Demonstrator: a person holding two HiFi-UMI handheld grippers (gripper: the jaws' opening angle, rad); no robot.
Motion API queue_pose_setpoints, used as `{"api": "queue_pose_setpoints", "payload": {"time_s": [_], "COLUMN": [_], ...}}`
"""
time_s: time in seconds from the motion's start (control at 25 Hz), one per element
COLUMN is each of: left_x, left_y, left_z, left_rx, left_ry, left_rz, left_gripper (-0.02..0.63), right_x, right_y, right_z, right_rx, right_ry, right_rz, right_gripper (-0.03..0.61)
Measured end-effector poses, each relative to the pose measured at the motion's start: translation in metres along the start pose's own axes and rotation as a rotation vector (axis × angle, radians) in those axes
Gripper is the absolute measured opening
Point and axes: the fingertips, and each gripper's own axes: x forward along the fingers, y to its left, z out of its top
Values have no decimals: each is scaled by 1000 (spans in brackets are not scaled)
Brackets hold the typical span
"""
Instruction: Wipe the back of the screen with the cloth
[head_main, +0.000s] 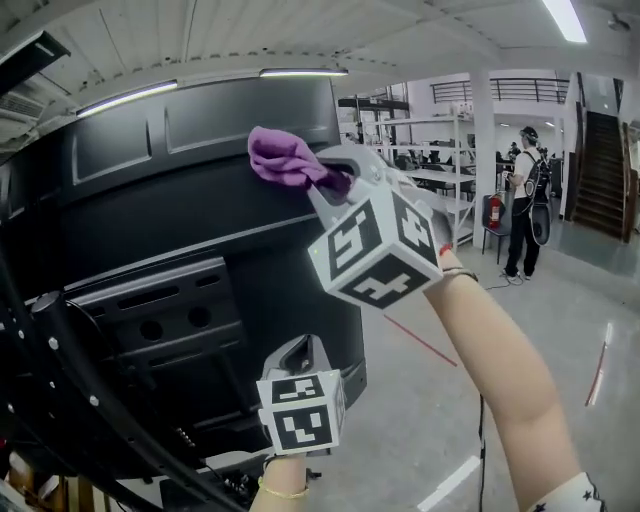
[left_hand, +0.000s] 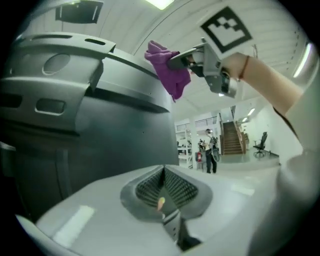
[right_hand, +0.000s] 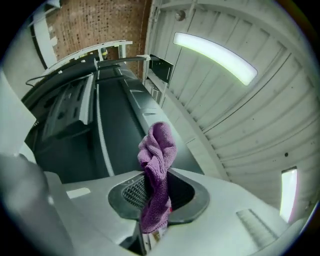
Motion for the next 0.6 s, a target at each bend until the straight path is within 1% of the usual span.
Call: {"api": "queue_pose_setpoints", "payload": {"time_s": [0.12, 0.28, 0.36, 0.44, 0.52, 0.6], "left_x": [7, 7, 4, 0, -4, -7], "left_y": [10, 25, 34, 43, 50, 52], "left_z": [7, 0, -3, -5, -8, -16], "left_rx": [0, 8, 8, 5, 2, 0], "left_ry": [-24, -31, -31, -34, -37, -32], "left_rz": [80, 166, 196, 217, 234, 239], "left_gripper": [8, 8, 8, 8, 8, 8], "right_x": [34, 67, 72, 68, 59, 48], "right_y": [-34, -49, -42, -26, -1, 26], "right_z": [15, 23, 25, 26, 24, 16], "right_rx": [-74, -172, -184, -191, -207, -242], "right_ry": [-37, -44, -55, -82, -111, -108], "right_rz": [-64, -123, -127, -120, -82, -40], "right_gripper": [64, 66, 64, 64, 64, 64]}}
